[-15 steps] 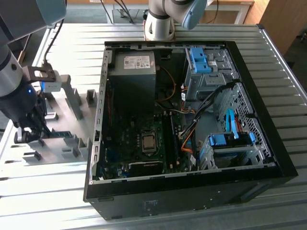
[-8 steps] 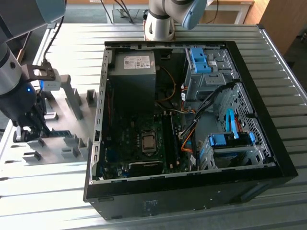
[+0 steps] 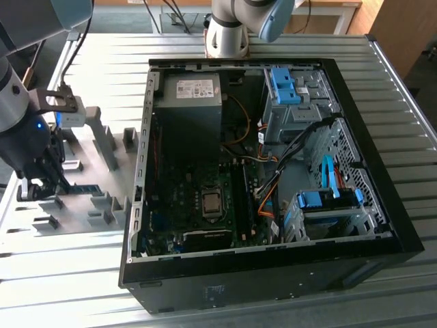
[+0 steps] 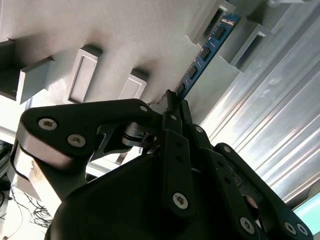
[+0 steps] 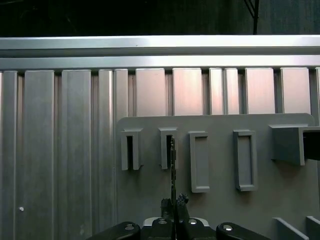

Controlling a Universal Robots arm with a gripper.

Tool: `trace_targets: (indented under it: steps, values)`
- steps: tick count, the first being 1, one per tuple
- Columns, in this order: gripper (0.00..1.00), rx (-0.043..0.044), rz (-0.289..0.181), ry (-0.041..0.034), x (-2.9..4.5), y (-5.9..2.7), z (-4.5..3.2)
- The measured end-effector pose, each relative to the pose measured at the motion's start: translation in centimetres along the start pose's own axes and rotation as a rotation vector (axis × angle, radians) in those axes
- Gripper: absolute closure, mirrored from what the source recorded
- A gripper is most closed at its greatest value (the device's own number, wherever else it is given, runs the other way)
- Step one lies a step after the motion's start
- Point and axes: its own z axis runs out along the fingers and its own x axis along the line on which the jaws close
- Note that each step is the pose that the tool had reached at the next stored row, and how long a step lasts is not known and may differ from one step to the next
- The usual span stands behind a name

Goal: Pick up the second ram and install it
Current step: 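Pick up the second ram and move it above second insertion slot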

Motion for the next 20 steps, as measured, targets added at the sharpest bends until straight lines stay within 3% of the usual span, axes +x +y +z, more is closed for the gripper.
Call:
trace_targets:
  steps: [20]
  values:
    - [0.86,-0.0001,0.009,0.0002,-0.02,0.02,-0.86]
